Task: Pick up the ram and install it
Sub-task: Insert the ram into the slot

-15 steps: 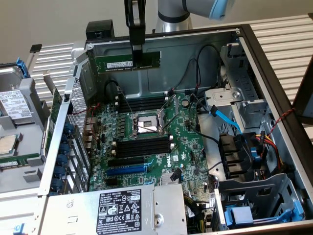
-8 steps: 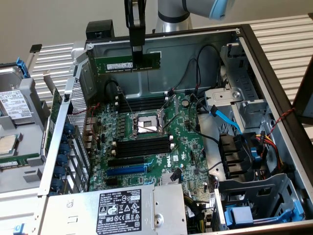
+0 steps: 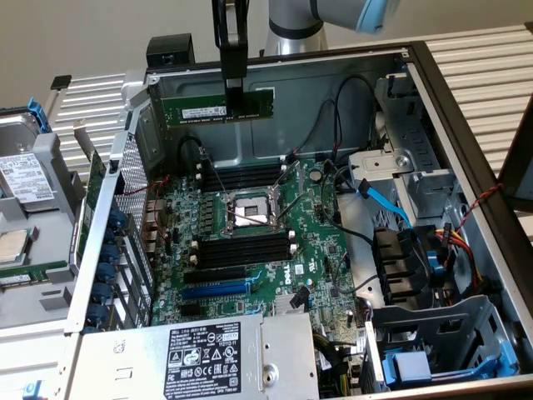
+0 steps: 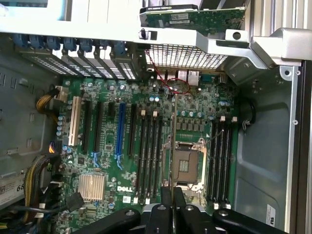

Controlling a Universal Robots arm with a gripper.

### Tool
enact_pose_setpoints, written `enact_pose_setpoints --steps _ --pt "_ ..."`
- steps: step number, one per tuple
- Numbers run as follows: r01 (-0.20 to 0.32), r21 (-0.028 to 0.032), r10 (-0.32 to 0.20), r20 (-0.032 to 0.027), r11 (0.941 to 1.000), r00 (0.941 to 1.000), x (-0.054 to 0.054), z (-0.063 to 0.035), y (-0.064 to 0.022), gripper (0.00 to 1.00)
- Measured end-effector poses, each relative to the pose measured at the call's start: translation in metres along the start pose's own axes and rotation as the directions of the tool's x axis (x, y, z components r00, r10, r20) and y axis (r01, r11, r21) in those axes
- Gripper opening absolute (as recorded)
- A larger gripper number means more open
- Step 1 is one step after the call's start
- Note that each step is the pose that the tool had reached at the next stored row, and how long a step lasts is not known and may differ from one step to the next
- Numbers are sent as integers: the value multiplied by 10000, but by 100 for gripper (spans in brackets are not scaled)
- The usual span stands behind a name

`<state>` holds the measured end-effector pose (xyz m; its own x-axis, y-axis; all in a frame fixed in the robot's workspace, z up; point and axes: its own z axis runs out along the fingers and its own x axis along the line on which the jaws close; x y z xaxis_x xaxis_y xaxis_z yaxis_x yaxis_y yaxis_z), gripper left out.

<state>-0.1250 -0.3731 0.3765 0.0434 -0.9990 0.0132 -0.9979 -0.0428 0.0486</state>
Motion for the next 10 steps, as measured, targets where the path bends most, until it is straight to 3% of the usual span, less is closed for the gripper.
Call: enact_pose_setpoints --steps 10 --pt "0 -24 0 -7 10000 10000 18 129 -4 13"
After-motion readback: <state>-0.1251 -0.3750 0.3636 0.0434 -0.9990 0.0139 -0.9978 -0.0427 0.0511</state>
